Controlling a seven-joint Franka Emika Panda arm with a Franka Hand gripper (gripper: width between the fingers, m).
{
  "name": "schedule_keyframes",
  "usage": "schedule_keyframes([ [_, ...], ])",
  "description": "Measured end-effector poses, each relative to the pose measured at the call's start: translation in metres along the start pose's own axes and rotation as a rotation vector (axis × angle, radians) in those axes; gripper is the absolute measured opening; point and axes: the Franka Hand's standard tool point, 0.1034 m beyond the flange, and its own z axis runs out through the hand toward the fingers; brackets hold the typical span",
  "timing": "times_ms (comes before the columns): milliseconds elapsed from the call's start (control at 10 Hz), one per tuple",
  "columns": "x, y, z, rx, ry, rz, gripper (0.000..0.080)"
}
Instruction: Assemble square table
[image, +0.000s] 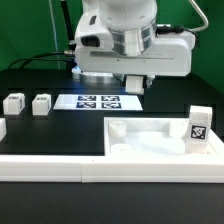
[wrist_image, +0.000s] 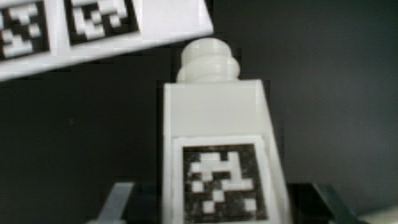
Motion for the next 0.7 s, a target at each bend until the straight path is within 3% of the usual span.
schedule_keyframes([
  [100, 0.014, 0.003, -0.022, 0.009, 0.044, -0.01, 0.029],
  [200, 0.037, 0.006, -0.05, 0.022, 0.131, -0.013, 0.029],
  [400, 0.063, 0.019, -0.079, 0.034, 0.244, -0.005, 0.029],
  [700, 0.067, 0.014, -0.076, 0.029, 0.469, -0.017, 0.029],
])
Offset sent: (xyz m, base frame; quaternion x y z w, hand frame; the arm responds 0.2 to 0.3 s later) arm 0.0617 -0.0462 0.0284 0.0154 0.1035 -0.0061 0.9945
